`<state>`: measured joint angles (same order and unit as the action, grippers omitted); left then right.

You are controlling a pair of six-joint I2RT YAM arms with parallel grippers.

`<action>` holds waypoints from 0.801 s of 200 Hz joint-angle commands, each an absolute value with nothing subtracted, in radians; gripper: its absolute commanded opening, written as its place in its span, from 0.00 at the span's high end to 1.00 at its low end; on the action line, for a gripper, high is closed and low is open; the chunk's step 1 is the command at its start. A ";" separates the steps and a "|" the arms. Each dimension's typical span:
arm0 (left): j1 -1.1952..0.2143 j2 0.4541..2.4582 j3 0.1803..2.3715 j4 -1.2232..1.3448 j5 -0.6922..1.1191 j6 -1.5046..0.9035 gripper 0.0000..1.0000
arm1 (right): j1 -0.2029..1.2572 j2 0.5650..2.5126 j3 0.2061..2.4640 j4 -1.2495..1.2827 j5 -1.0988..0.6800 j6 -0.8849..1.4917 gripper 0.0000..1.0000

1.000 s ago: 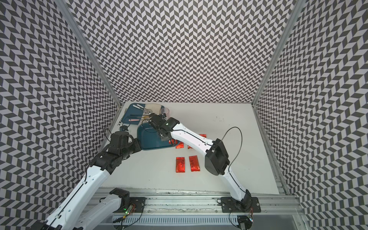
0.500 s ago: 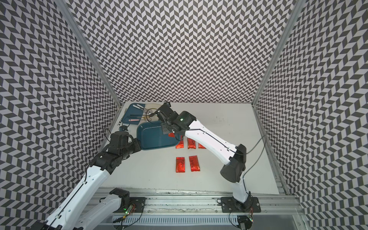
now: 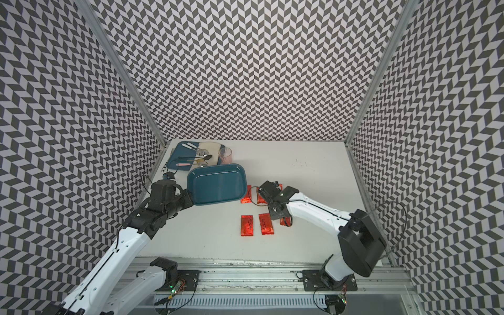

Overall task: Take the tea bags out of the storage box
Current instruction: Place the tea bag at the center of the board.

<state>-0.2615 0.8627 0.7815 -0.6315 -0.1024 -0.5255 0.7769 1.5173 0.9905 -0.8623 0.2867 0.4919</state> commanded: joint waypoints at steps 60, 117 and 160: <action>-0.264 0.847 0.785 -0.604 -0.106 -0.535 1.00 | 0.874 1.548 0.918 -0.648 0.226 0.531 1.00; -0.264 0.853 0.786 -0.604 -0.105 -0.535 1.00 | 0.876 1.590 0.933 -0.694 0.300 0.551 1.00; -0.264 0.858 0.786 -0.603 -0.100 -0.533 1.00 | 0.876 1.586 0.923 -0.681 0.278 0.547 1.00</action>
